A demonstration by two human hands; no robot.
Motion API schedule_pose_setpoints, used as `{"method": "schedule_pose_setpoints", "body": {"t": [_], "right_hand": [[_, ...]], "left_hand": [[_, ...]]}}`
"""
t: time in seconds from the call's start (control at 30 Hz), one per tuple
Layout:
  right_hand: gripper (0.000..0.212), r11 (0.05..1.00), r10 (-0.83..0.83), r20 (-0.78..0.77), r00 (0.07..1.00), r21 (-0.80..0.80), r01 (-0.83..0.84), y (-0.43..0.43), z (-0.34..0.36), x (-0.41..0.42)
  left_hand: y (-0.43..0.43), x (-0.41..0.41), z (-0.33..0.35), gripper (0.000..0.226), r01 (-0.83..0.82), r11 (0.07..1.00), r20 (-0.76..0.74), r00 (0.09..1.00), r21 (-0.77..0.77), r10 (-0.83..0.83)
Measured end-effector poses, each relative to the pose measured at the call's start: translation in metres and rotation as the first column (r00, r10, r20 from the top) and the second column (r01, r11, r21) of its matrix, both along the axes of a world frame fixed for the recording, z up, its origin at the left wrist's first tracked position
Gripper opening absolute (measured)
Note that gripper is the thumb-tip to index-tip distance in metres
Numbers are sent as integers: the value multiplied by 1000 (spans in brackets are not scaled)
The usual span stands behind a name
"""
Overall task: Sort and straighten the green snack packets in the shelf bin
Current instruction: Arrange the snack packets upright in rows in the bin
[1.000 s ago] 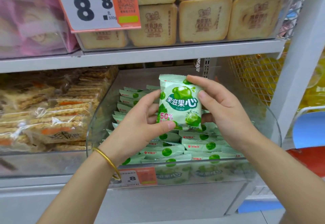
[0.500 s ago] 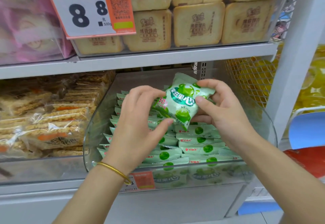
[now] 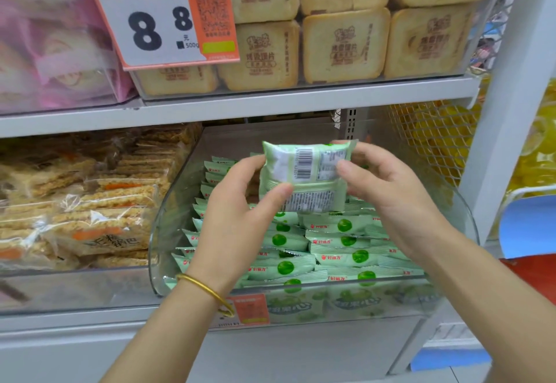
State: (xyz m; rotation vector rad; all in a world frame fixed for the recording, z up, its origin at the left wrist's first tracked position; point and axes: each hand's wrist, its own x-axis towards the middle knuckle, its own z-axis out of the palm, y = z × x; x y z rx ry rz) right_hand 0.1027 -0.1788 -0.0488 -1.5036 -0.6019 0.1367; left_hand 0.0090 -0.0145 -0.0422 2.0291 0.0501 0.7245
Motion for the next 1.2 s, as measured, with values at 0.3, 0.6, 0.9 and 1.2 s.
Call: {"method": "schedule_pose_setpoints", "body": {"t": [0.3,0.6,0.9,1.2], "right_hand": [[26,996,63,-101,993,65,-57,5,1,-8],[20,997,50,-89,995,62,-44,5,-1,-7],[22,999,1,-74,997,48,2,6,-3,-3],[35,979,-131,402,906,-95,183,1,0,6]], "left_hand": [[-3,0,3,21,154,950,-44,984,-270,-172],[-2,1,2,23,183,940,-41,978,-288,-203],[1,2,0,39,7,928,-170,982,-372,-76],[0,15,1,23,-20,761,-174,977,-649,-123]]}}
